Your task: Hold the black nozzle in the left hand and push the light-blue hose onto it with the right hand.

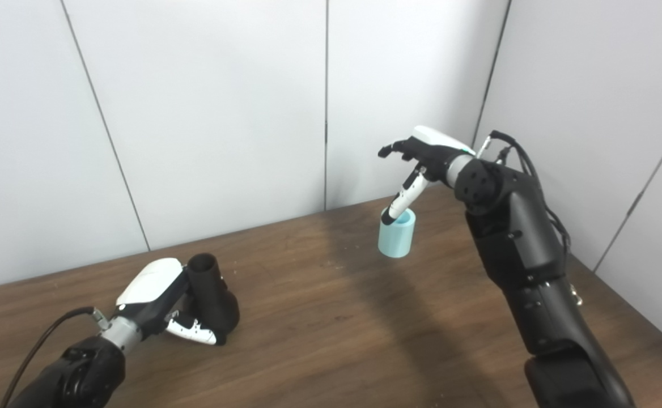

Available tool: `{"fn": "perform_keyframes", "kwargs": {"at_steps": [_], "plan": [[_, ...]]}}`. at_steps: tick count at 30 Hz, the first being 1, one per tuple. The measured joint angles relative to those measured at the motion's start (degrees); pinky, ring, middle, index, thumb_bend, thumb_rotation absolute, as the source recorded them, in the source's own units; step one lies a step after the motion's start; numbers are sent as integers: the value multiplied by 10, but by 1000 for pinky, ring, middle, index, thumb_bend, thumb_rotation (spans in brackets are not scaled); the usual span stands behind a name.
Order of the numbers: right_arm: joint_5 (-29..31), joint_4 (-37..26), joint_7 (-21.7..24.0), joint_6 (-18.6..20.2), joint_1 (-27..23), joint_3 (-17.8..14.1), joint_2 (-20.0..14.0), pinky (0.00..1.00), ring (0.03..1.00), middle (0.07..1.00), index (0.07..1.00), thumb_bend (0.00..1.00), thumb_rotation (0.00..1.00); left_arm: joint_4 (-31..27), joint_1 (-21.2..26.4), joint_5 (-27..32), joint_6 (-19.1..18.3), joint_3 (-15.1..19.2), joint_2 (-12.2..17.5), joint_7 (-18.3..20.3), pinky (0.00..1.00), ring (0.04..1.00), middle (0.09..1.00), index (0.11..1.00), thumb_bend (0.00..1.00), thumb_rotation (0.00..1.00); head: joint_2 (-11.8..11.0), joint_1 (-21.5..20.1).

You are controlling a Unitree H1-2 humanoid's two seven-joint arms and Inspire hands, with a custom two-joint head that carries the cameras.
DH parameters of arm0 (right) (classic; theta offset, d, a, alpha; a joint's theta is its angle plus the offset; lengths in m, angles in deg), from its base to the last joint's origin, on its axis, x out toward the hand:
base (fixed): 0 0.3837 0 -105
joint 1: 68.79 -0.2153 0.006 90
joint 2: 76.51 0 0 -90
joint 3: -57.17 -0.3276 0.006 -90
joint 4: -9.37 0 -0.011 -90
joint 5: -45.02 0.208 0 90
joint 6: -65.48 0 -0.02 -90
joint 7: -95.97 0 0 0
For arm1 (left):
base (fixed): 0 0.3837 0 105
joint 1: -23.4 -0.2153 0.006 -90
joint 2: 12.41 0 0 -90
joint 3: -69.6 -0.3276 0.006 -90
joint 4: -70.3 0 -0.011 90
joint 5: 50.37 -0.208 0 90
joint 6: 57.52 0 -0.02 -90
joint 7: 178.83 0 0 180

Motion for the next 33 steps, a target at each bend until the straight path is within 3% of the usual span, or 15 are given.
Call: {"fn": "perform_keyframes", "kwargs": {"at_steps": [8,17,23,29,30,31,32,33], "plan": [[5,104,-8,0,-25,48,-15,949,964,958,900,929,178,8,-2,11,11,1,1,-8,642,549,515,466,523,0,0,-1],[13,161,-24,0,-43,79,-14,834,909,963,910,937,158,8,-2,11,11,1,1,-8,615,530,515,465,523,0,4,11],[34,177,-67,0,-43,91,-13,771,878,937,901,932,132,7,-2,12,11,2,1,-8,610,528,514,466,523,0,6,18],[51,205,-161,-15,-42,107,-8,672,785,855,864,912,113,7,-3,13,10,3,0,-8,602,511,501,474,525,0,10,21],[54,210,-167,-18,-41,112,-8,687,778,852,861,910,110,7,-3,13,10,3,0,-8,587,503,498,476,525,0,11,22],[58,214,-173,-21,-40,119,-8,831,770,845,850,904,106,7,-3,13,10,3,0,-8,583,498,494,479,526,0,11,22],[59,217,-174,-23,-39,125,-8,888,768,840,839,902,107,6,-3,13,10,3,0,-8,598,502,494,478,526,0,13,21],[61,218,-176,-26,-38,132,-9,865,769,835,828,900,108,5,-3,13,10,4,0,-8,615,507,496,478,525,0,13,22]]}}
